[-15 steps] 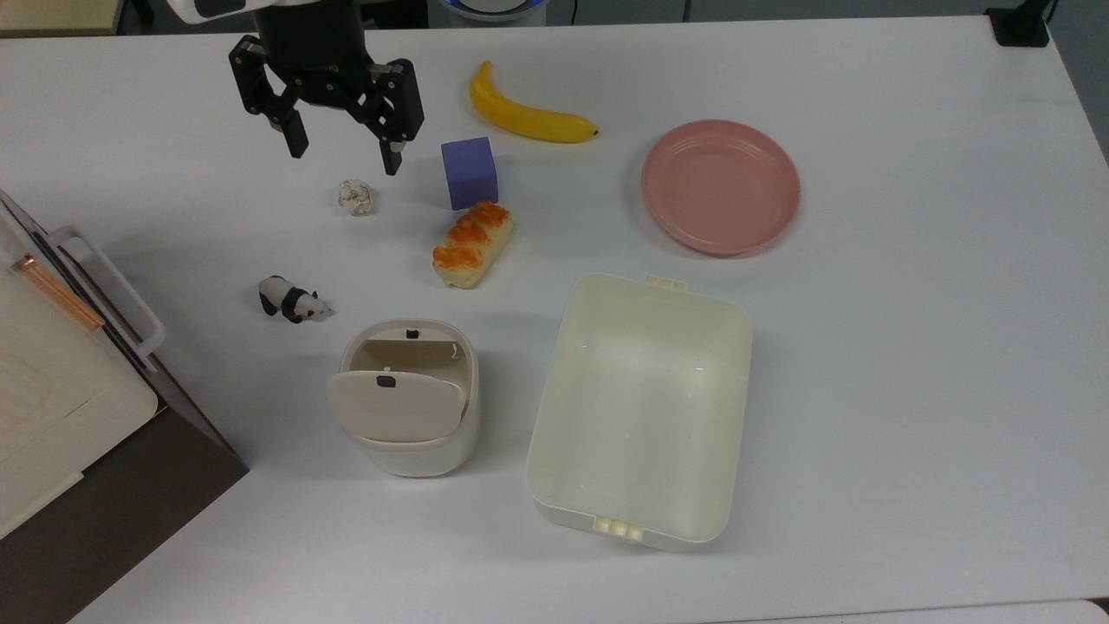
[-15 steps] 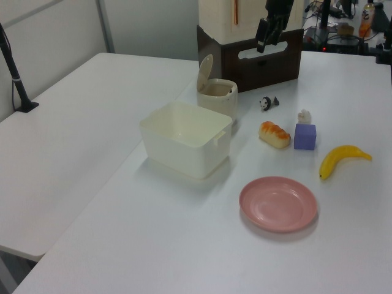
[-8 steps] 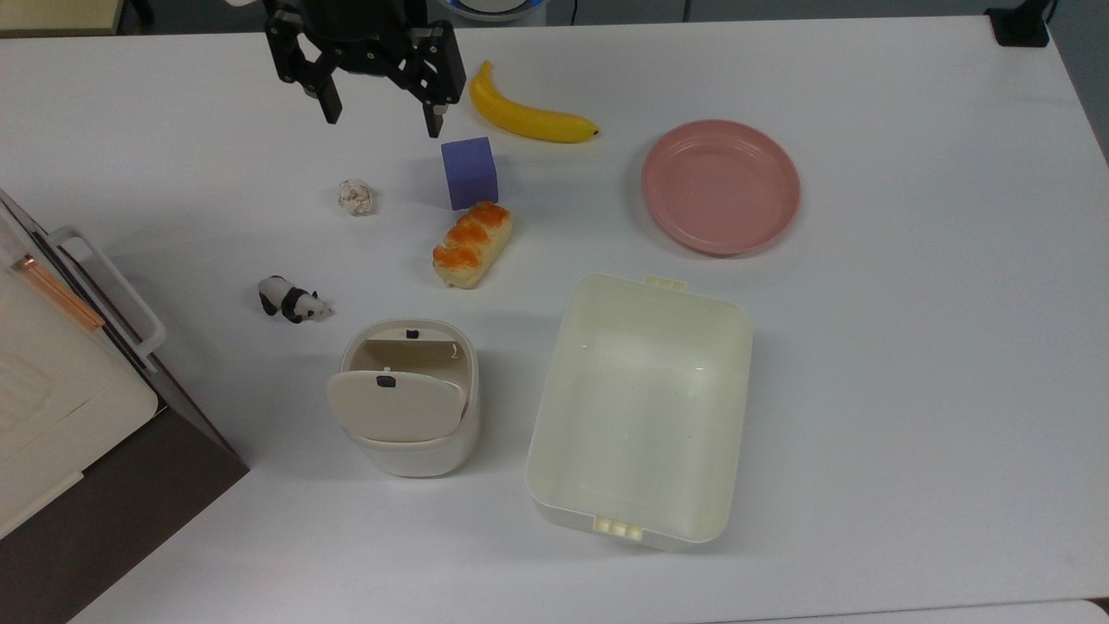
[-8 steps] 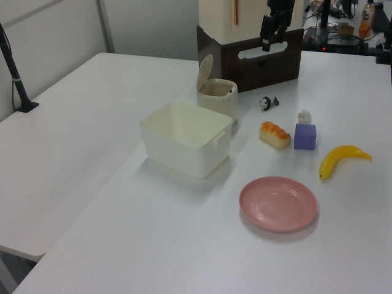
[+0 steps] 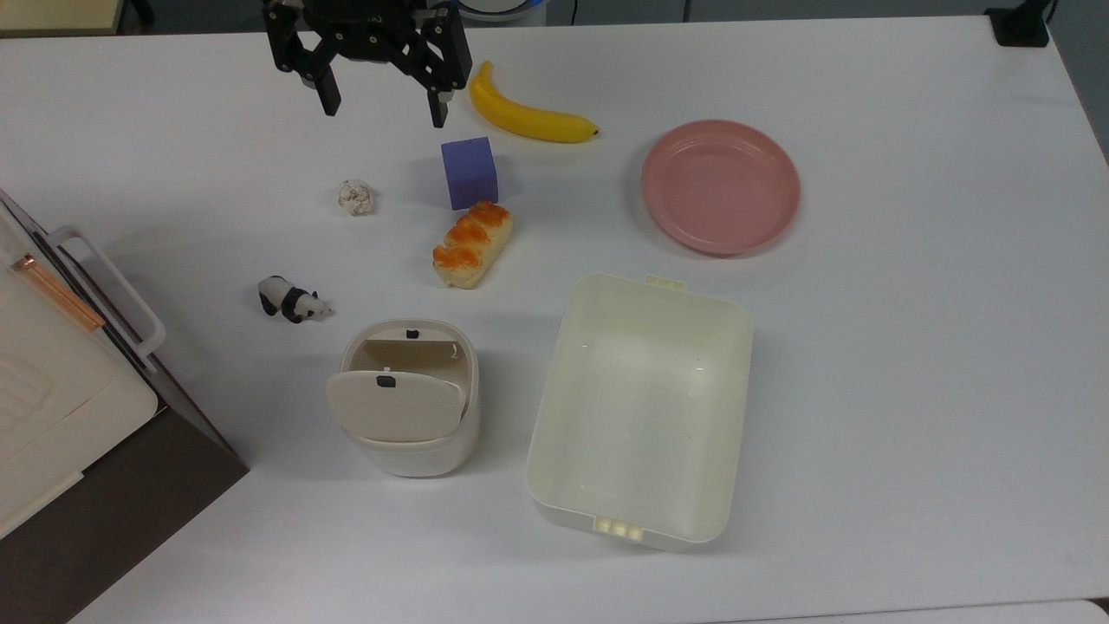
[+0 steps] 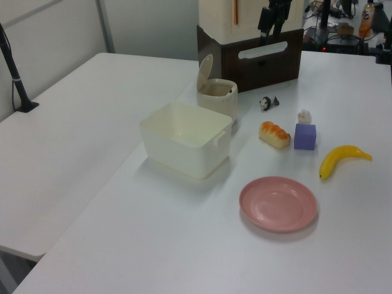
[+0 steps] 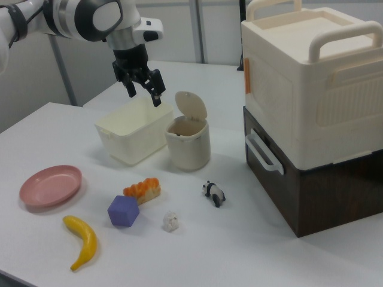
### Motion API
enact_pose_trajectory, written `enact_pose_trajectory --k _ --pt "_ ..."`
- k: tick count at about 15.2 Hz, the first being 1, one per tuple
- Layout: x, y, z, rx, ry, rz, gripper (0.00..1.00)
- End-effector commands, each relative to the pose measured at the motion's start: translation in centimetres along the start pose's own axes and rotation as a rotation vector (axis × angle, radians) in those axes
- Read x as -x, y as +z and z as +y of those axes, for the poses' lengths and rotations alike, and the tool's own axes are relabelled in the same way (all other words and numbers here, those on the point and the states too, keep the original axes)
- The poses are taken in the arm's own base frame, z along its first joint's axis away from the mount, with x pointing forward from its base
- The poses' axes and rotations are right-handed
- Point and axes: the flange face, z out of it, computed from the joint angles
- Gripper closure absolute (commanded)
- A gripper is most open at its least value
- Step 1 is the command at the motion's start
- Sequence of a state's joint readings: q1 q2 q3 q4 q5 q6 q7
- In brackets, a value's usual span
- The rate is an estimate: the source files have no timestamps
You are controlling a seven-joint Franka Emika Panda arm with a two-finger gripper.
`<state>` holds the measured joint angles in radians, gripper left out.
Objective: Open the trash can
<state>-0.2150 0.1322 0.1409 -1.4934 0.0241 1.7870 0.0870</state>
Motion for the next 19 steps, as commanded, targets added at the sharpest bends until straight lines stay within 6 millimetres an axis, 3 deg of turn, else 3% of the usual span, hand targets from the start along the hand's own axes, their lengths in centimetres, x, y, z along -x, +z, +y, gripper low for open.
enact_pose_trajectory --k 1,9,19 --pt "0.2 -1.3 -0.2 -0.027 -0.011 -0.004 0.00" --pt "0.8 -0.9 -1.5 -0.060 -0.020 -0.045 0.00" --pt "0.6 -0.7 -1.5 -0.059 -0.021 -0.046 0.00"
